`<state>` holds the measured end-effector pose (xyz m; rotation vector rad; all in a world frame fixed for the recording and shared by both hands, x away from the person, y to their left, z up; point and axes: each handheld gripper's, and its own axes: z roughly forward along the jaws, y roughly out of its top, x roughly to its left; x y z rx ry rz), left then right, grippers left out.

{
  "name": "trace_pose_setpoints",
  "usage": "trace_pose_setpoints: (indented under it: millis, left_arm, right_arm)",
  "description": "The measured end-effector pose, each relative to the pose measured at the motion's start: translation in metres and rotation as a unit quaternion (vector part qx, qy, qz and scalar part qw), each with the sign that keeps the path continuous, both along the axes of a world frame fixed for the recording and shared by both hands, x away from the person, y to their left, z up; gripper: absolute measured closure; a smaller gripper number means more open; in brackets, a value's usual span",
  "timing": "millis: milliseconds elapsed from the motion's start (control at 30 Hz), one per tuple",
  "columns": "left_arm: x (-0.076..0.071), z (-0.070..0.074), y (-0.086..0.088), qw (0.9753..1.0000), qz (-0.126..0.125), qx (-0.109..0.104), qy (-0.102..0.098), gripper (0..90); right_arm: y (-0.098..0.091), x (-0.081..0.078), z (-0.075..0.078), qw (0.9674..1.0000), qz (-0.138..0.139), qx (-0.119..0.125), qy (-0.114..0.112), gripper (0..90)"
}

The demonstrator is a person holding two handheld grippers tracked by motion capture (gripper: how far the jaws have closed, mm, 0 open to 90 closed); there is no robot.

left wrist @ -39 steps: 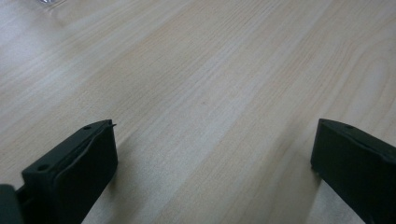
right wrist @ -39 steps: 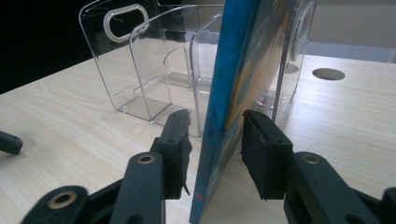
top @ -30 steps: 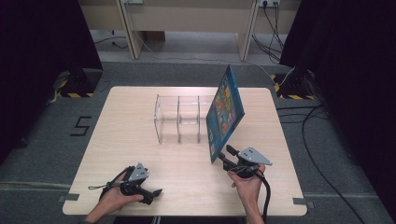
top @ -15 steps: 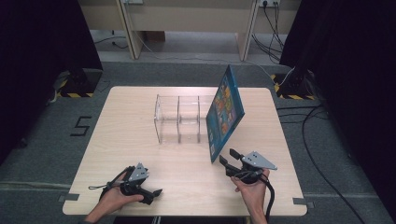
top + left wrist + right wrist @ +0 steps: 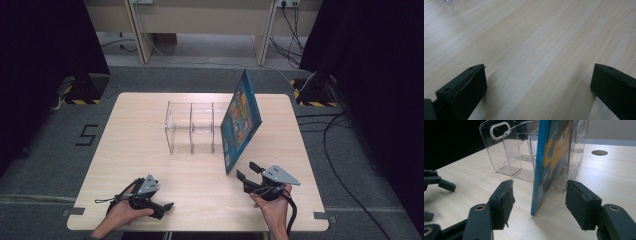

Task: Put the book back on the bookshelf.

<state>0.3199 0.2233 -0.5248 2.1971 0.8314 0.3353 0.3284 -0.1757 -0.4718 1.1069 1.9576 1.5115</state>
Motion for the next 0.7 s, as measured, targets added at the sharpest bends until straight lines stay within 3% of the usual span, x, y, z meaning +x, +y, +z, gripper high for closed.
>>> trace_pose_setpoints:
  millis: [67, 300, 467, 700]
  left_arm:
    - [0.0, 0.0, 0.0, 1.0, 0.0, 0.0, 0.0, 0.0]
    - [0.0, 0.0, 0.0, 1.0, 0.001, -0.001, 0.0, 0.0]
    - [0.0, 0.0, 0.0, 1.0, 0.001, -0.001, 0.0, 0.0]
    - [0.0, 0.0, 0.0, 1.0, 0.0, -0.001, 0.001, 0.0]
  right_arm:
    - [0.0, -0.002, 0.0, 1.0, 0.006, 0.002, 0.0, 38.2]
    - [0.004, -0.012, 0.002, 0.9992, 0.025, -0.03, -0.001, 36.5]
    - [0.001, -0.018, 0.001, 0.9986, 0.04, -0.033, -0.004, 32.1]
    - [-0.005, -0.026, 0.001, 0.9982, 0.033, -0.051, -0.002, 27.8]
